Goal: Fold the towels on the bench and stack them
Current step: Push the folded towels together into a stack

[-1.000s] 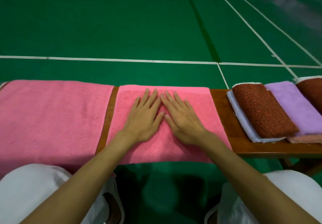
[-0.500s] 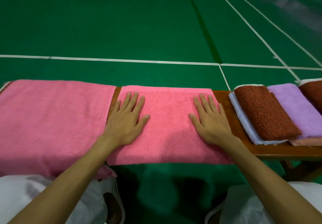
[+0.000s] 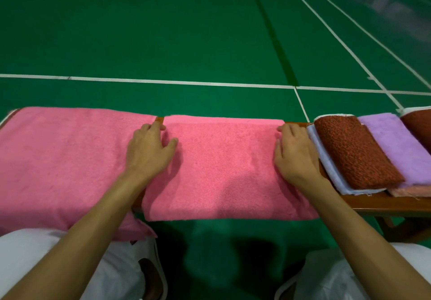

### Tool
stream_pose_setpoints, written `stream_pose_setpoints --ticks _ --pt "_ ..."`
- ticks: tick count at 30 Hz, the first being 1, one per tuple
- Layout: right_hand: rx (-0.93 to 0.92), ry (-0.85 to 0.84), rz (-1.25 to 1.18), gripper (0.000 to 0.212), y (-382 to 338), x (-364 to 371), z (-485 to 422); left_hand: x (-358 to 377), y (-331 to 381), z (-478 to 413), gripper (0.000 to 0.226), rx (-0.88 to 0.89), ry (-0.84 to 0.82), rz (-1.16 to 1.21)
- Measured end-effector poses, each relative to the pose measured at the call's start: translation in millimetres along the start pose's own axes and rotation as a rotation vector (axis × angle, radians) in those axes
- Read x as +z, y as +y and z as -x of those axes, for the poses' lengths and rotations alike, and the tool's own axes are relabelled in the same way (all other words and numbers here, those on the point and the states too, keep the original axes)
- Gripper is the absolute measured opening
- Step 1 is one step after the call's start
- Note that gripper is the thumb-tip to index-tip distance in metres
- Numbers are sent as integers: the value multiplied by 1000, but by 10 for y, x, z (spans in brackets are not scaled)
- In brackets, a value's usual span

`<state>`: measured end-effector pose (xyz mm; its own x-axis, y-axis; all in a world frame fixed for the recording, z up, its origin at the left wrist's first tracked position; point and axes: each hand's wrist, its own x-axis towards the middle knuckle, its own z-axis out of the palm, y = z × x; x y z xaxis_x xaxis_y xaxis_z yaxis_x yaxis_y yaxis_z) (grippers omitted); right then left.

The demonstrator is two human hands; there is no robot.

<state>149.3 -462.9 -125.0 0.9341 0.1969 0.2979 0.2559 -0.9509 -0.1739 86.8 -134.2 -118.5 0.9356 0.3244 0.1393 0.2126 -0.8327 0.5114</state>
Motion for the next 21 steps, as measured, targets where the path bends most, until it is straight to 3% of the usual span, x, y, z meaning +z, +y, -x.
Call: stream_pose_setpoints --ticks 2,4,6,8,10,13,18,21 --pt "128 -17 28 28 -42 -47 9 -53 -47 -29 38 -76 -39 -72" --pt "235 -88 52 33 -73 -83 22 -57 -22 -12 57 -120 -91 -181" --pt "280 -141 59 41 -65 -133 14 -19 64 27 79 -129 -142 -251" --pt "313 -162 8 41 -45 -166 -5 29 126 45 86 -142 -152 -221" --pt "330 -168 -47 35 -31 -166 -13 38 159 9 77 -163 -155 -152" --pt "335 -166 -94 30 -23 -141 3 27 194 -34 41 -192 -124 -22" --pt "304 -160 -203 27 102 -96 28 -4 230 -27 27 -210 -89 262" --pt "288 -58 -419 22 146 -110 23 -113 207 -45 26 -380 -173 586"
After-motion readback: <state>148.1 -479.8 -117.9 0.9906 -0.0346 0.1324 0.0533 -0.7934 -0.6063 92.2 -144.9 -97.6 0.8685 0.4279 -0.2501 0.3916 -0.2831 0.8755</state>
